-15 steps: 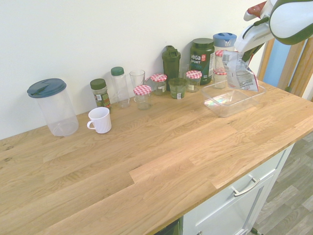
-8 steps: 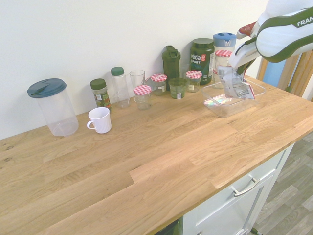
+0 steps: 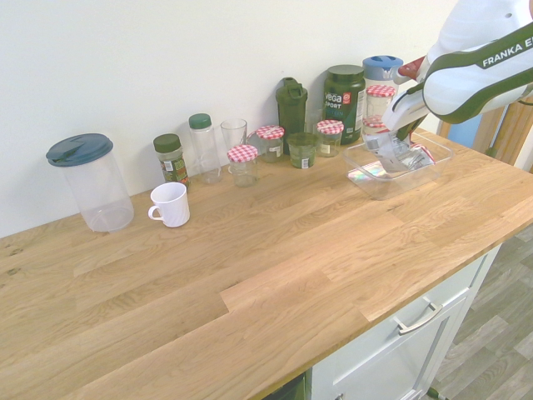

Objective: Put the chip bag into the container

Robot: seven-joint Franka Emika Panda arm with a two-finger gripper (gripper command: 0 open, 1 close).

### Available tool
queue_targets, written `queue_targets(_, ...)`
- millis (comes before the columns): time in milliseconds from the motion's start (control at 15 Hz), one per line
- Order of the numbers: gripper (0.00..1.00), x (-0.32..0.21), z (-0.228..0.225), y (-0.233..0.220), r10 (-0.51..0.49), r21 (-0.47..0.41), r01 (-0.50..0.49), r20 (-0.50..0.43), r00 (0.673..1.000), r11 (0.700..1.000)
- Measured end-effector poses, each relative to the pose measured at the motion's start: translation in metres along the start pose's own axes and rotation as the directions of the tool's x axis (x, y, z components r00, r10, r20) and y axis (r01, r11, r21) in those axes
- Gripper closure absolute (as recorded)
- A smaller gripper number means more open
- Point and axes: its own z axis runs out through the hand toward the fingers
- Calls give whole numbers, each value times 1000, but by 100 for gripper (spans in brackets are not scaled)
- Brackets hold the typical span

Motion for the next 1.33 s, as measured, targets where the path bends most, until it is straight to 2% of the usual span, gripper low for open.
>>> queue_targets(800, 0, -1, 7, -5, -12, -10, 12, 13, 1000, 1000)
queue_targets(1333, 0, -6, -52, 3, -4, 47, 6, -41, 999, 999)
